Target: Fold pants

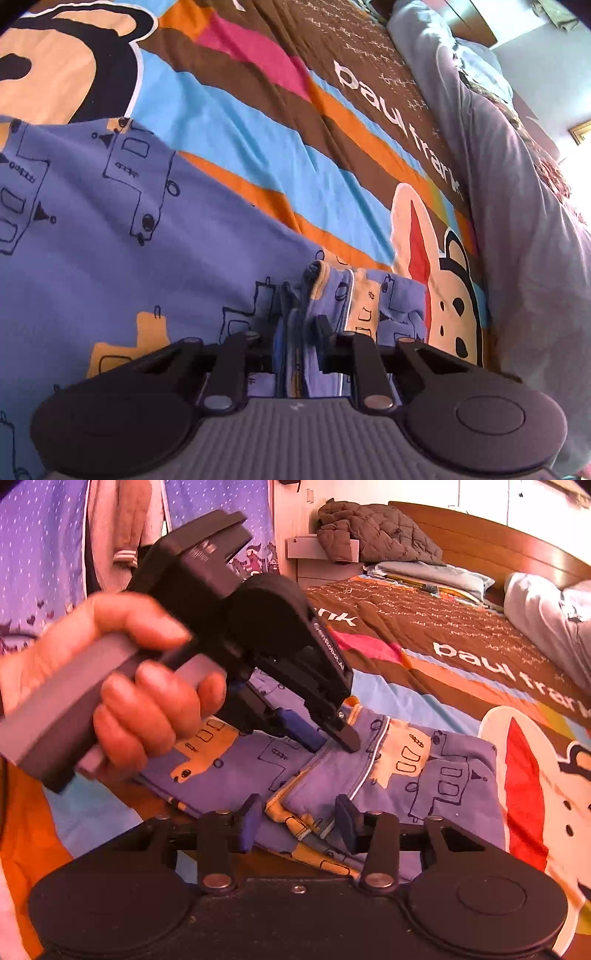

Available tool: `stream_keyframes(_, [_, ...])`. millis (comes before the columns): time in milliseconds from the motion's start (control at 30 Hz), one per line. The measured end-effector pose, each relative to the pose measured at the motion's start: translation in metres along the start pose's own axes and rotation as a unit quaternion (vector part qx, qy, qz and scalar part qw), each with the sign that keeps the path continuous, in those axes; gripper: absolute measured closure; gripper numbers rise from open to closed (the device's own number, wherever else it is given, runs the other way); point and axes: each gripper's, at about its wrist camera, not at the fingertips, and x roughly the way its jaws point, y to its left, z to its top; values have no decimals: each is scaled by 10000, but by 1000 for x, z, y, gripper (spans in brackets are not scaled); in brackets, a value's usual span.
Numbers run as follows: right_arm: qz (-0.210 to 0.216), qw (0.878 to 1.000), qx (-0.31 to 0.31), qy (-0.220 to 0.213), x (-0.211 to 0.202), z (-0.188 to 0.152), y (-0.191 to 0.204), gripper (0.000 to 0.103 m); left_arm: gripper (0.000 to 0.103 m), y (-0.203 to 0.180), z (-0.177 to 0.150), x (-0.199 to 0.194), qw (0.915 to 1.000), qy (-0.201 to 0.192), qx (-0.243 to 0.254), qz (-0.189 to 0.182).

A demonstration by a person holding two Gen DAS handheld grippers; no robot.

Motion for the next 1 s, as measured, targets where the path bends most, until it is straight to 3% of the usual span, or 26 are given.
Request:
stream_keyframes(133, [-97, 9999, -112, -3, 0, -2, 3, 78, 90, -3, -1, 1, 9998, 28, -96, 159])
stream_keyframes(400, [-302, 9987, -389, 161, 6, -2, 10, 80, 91, -18, -3, 4, 9980, -11, 311, 552])
stream_keyframes(533, [-385, 9976, -553, 133, 5, -2, 14, 88, 92, -26, -2, 1, 9960, 39, 580, 685])
stream_keyframes(767, [-708, 9949, -701, -145, -9, 1, 22, 90, 94, -31, 3, -19, 9956, 16, 822, 440])
stream_keyframes(1000, [-501, 9953, -809, -158, -13, 15, 40, 90, 94, -13, 4, -48, 9956, -141, 836, 386])
